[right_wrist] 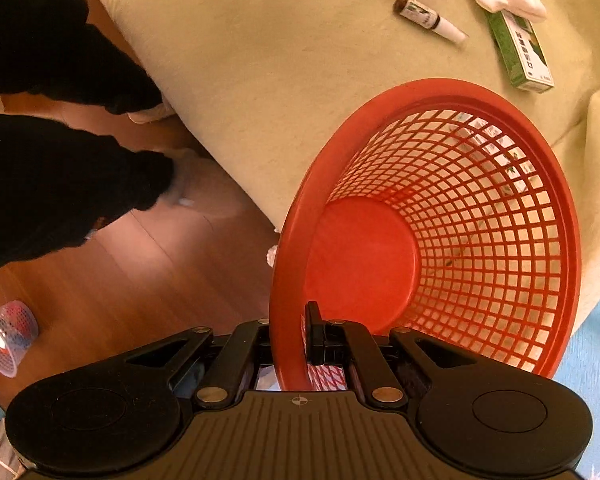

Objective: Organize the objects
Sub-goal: 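Move the left tool to the clear plastic cup and grasp it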

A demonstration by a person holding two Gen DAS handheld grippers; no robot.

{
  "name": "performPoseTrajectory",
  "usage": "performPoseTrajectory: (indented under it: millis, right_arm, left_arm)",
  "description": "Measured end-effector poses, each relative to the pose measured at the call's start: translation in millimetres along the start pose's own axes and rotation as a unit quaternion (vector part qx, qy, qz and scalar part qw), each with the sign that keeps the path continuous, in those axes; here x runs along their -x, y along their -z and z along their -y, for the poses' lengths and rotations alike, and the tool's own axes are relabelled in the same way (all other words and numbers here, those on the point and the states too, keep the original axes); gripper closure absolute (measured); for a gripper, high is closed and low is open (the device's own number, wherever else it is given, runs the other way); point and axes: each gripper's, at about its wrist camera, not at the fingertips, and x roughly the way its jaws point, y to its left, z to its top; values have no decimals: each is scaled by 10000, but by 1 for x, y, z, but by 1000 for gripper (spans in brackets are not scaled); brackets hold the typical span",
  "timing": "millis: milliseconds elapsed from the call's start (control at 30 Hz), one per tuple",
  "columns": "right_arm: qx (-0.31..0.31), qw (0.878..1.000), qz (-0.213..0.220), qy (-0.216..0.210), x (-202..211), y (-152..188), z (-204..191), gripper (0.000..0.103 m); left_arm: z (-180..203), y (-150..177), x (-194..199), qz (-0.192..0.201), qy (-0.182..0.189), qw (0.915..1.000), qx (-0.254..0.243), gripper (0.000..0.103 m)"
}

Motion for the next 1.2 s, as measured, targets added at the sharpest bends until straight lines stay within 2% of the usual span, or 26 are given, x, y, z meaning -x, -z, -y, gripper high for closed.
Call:
performPoseTrajectory:
  millis: [233,333,567,733,1033,1200]
  right_arm:
    - [211,9998,-22,-43,8,-2,3,103]
    - [309,9995,-23,-47,9,-4,10,102]
    - [410,9991,-9,-88,11,-1,17,102]
    - [487,9988,-1,-96,10,-3,20,102]
    - [478,9988,60,-36,9,-7,21,102]
    - [463,9989,40,53,9,-10,23,102]
  left_arm:
    - [9,-8,-30,-29,40,9999,-101,2]
    - [16,-10,-48,-80,38,9996,-259,10]
    - [23,-7,-100,-205,-48,9978,-624,16]
    - [12,-1,-134,-356,-156,9963,-769,22]
    - [-6,4,-165,-717,-167,9851,-1554,34]
    - [-10,7,-174,-927,-66,9810,-1704,42]
